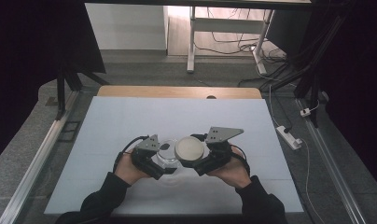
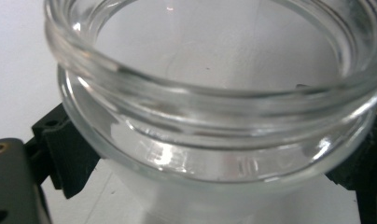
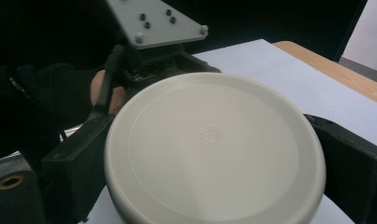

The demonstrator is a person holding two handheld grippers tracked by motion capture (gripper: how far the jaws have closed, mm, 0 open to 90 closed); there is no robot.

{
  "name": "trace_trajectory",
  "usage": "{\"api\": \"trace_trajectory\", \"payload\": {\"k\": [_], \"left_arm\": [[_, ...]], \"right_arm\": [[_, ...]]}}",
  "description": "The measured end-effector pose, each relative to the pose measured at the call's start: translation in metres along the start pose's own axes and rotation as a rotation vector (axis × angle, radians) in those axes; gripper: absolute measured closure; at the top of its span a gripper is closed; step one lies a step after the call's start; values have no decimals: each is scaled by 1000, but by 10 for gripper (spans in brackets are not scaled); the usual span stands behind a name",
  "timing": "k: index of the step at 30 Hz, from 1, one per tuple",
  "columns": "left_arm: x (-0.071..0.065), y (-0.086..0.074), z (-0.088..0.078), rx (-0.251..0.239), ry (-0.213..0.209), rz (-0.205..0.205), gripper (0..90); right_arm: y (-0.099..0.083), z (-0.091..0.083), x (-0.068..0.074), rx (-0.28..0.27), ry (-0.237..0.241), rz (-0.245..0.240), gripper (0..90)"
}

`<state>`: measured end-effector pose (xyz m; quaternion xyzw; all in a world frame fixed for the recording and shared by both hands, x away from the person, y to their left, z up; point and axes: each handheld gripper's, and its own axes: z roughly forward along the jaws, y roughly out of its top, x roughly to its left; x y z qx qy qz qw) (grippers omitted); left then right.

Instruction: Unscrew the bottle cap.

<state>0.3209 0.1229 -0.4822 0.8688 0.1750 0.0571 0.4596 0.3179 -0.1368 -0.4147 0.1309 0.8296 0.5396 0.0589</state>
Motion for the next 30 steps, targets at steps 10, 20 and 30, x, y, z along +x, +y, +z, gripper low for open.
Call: {"api": "trace_trajectory", "payload": {"k": [10, 20, 30], "left_arm": [[10, 2, -1, -11, 41, -25, 74], [21, 10, -2, -29, 69, -26, 73], [29, 18, 3, -35, 81, -18, 74]], "right_arm": [[-3, 0, 12, 19, 19, -3, 77], [-11, 4, 20, 36, 30, 5, 77], [-16, 6, 26, 40, 37, 3, 77]]}}
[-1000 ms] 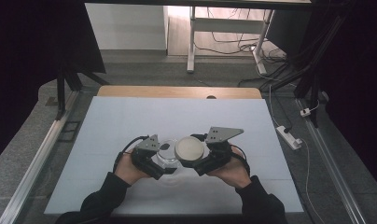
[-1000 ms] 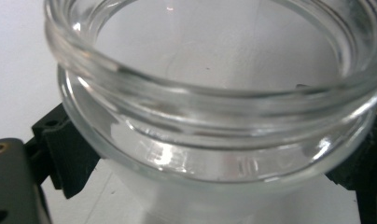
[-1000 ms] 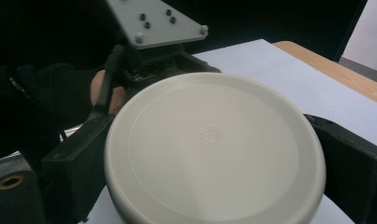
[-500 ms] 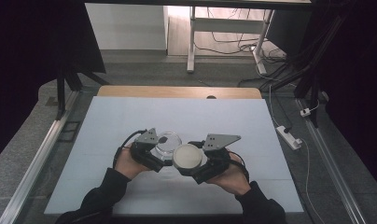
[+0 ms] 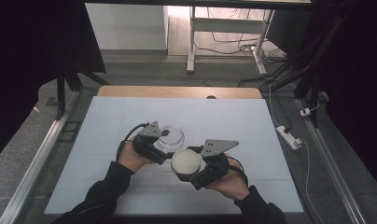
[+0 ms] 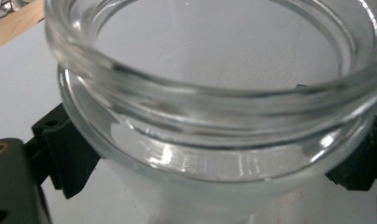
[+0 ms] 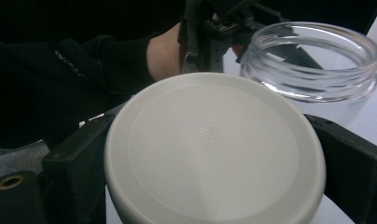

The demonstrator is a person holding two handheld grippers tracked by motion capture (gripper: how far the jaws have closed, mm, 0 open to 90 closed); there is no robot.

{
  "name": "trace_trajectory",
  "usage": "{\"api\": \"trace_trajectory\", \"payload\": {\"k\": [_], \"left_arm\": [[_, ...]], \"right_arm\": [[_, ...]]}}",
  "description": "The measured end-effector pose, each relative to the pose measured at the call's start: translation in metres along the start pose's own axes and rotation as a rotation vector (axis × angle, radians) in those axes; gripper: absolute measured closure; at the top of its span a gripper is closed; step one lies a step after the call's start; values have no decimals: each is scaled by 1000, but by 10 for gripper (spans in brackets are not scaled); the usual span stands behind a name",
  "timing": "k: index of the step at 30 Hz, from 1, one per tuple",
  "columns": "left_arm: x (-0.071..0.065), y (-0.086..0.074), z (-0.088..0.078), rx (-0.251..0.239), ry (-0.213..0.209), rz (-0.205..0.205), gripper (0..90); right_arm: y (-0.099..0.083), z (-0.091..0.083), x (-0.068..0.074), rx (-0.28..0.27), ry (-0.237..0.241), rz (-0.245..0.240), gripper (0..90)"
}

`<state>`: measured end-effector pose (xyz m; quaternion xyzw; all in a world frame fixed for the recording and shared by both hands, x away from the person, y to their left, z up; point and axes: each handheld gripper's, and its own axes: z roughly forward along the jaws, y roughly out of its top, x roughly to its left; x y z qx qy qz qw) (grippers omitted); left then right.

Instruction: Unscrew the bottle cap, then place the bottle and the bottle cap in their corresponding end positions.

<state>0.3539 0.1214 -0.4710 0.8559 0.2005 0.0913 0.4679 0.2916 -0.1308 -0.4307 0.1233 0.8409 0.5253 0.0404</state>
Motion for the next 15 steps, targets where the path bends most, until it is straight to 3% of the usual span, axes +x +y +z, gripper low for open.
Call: {"api": "trace_trajectory", "payload": {"k": [15], "left_arm": [[13, 10, 6, -18, 21, -8, 74]], "right_arm": [[-11, 9, 10, 13, 13, -6, 76]]}}
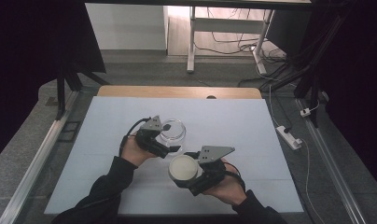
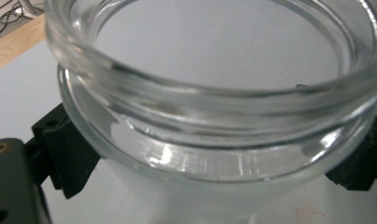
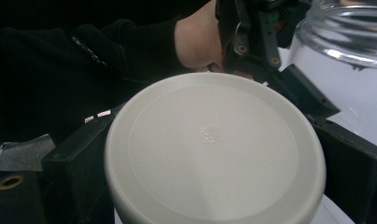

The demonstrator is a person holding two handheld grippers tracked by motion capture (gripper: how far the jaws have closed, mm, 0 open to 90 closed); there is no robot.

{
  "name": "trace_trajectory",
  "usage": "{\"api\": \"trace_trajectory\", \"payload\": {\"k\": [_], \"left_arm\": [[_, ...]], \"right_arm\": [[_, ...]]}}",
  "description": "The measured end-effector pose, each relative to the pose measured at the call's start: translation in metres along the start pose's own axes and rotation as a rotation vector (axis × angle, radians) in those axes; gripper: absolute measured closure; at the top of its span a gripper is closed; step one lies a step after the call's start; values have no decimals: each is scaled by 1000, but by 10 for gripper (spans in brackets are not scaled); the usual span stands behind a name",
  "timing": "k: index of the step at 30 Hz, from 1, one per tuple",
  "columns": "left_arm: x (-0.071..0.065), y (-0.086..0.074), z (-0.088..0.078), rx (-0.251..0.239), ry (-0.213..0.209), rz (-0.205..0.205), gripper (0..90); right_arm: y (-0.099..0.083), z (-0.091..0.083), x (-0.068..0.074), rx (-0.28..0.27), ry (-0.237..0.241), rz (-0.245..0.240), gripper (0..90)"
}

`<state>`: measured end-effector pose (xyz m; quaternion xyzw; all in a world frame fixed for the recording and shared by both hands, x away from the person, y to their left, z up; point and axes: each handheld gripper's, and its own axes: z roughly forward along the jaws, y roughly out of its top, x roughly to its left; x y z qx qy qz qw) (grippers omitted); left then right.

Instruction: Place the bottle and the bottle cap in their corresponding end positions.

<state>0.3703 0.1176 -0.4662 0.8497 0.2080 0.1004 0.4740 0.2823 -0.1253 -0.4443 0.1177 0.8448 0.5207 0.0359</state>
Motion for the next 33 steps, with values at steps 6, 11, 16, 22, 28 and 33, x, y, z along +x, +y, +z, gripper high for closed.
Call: {"api": "trace_trajectory", "payload": {"k": [6, 11, 16, 22, 28, 33], "left_arm": [[6, 2, 4, 0, 13, -4, 73], [12, 3, 7, -3, 21, -12, 73], [16, 4, 12, -2, 25, -13, 73], [21, 6, 18, -3, 29, -15, 73], [30, 4, 24, 2, 45, -21, 73], [36, 3, 31, 5, 59, -31, 73]], "right_arm": [[-4, 4, 0, 5, -5, 2, 76], [-6, 8, 0, 5, -6, -3, 76], [-10, 12, -1, 8, -8, -5, 77], [-14, 17, -3, 9, -9, -5, 76], [-21, 23, -6, 16, -12, -11, 76], [-27, 31, -10, 40, -5, -8, 76]]}}
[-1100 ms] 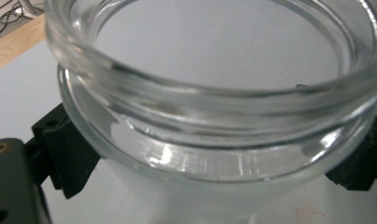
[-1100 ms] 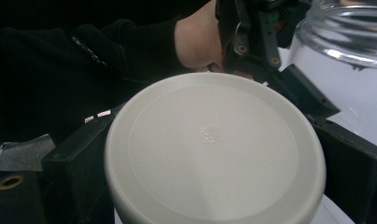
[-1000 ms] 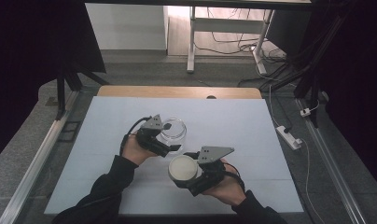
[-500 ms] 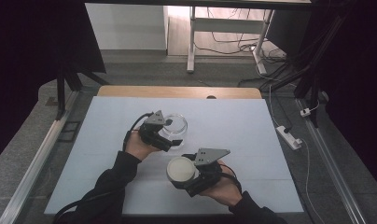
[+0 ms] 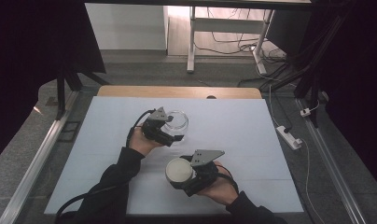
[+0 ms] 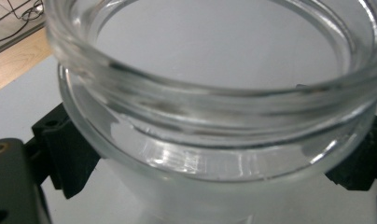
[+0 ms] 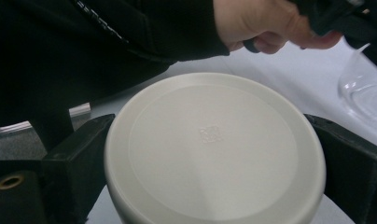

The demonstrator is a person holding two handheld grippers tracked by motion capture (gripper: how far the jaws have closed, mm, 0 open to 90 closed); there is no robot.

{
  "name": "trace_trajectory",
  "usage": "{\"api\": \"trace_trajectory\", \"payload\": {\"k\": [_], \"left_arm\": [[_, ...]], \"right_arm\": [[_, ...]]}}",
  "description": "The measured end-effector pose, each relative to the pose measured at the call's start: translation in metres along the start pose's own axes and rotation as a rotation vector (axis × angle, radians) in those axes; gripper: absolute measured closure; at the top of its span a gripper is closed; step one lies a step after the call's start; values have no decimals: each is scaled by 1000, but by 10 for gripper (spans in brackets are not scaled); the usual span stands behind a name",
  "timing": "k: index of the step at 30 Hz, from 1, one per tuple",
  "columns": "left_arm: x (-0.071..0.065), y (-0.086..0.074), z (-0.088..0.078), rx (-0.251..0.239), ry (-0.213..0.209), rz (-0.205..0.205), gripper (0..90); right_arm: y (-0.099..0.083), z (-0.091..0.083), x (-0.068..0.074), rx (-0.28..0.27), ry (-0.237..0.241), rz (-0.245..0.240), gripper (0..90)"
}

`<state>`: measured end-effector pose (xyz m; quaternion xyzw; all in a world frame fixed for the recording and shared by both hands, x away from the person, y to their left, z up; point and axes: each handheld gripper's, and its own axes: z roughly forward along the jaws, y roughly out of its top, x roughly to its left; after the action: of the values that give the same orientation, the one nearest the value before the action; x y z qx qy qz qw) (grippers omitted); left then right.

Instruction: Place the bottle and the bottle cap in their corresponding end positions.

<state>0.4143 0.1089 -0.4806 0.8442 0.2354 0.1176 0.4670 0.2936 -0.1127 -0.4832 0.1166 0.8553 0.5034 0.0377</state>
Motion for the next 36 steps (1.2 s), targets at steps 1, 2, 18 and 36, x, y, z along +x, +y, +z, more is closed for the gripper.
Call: {"api": "trace_trajectory", "payload": {"k": [1, 2, 18, 36], "left_arm": [[1, 0, 2, 1, -1, -1, 73], [2, 0, 3, 1, 0, -4, 74], [7, -10, 22, 28, 22, -9, 73], [10, -20, 33, 24, 49, -32, 73]], "right_arm": [[-1, 2, -1, 1, 0, 3, 76], [-2, 3, -2, 1, -2, 1, 76], [-23, 22, -9, 62, -5, 3, 76], [-37, 40, -12, 174, -2, 4, 76]]}}
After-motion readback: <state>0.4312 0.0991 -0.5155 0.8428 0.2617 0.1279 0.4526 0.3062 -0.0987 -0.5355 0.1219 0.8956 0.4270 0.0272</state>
